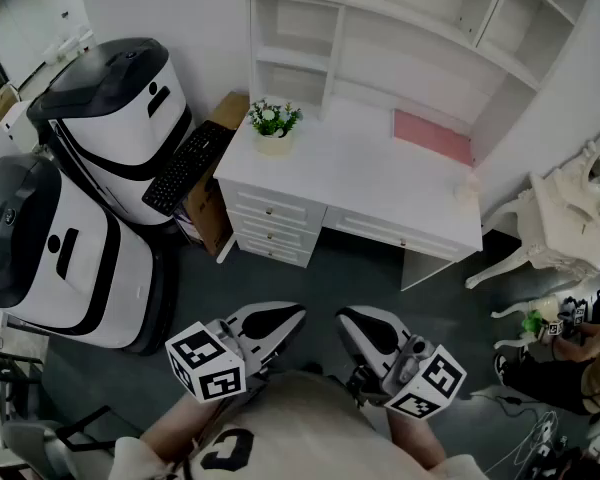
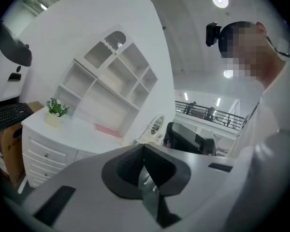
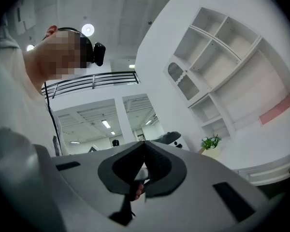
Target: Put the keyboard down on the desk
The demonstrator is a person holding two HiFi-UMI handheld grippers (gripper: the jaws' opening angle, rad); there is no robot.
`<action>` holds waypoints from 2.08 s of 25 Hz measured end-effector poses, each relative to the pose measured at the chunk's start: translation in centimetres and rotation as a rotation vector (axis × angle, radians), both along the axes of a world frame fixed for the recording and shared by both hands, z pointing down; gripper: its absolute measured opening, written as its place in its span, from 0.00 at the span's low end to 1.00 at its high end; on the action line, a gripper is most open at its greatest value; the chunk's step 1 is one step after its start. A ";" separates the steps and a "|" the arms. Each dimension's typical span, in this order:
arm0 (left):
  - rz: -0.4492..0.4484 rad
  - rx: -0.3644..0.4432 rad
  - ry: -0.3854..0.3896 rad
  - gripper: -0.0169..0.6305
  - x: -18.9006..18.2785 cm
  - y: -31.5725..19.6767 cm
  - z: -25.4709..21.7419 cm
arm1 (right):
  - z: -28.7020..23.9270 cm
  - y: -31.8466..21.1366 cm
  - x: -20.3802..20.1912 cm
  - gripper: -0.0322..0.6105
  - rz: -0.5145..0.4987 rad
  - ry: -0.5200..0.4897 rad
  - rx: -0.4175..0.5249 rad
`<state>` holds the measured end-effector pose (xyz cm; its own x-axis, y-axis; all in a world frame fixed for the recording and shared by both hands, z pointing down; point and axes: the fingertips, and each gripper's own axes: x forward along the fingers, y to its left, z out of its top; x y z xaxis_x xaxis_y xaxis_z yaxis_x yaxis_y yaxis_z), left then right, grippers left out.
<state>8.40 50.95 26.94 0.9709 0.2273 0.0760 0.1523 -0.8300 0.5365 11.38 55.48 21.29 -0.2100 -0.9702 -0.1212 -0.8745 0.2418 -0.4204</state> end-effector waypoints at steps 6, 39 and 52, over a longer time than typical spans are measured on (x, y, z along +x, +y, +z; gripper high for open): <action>-0.046 0.030 -0.065 0.05 0.5 -0.6 1.8 | 0.1 0.0 0.7 0.09 -0.031 0.005 0.014; -0.371 -0.048 -0.148 0.05 -5.5 -7.8 4.7 | 3.9 -8.0 -5.3 0.09 -0.370 0.016 -0.115; -0.331 -0.069 -0.076 0.05 -9.6 -16.8 3.4 | 4.0 -16.2 -9.7 0.09 -0.306 -0.001 -0.183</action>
